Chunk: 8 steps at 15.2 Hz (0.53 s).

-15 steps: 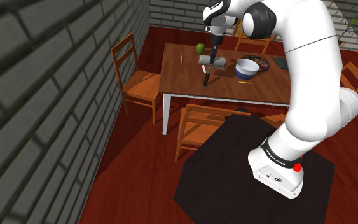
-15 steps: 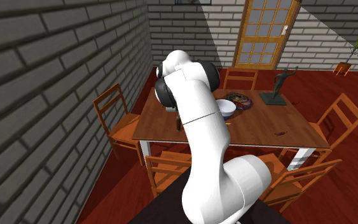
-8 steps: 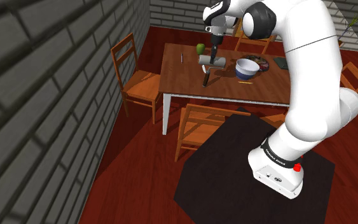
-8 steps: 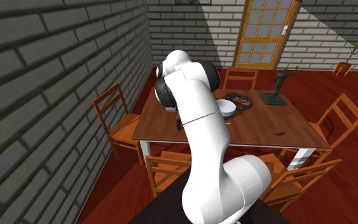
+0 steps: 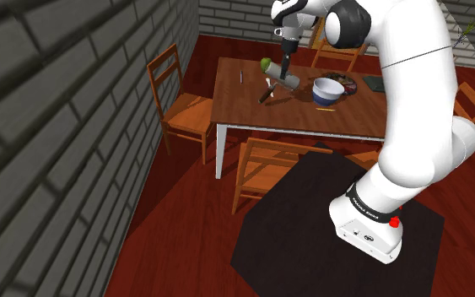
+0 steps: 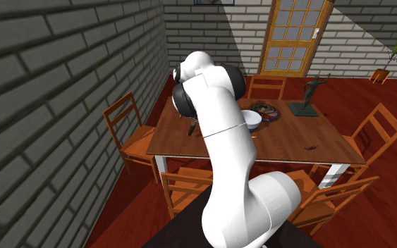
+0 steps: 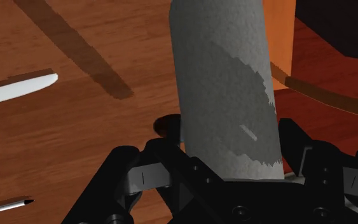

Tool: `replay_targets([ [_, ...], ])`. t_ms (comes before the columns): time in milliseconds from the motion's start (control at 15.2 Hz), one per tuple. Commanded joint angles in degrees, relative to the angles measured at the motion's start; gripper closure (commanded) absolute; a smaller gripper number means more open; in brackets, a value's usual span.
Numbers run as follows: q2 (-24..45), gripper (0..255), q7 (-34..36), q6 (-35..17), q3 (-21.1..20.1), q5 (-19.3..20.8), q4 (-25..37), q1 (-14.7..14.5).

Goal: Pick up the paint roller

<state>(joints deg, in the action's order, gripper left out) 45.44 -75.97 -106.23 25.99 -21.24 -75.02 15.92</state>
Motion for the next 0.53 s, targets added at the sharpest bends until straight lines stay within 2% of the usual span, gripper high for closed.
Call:
replay_targets([
  [0, -0.8, 255, 0.2, 1.2, 0.2, 0.3, 0.5, -0.1],
  [462, -2.7, 255, 0.9, 5.2, 0.8, 1.1, 2.7, 0.0],
])
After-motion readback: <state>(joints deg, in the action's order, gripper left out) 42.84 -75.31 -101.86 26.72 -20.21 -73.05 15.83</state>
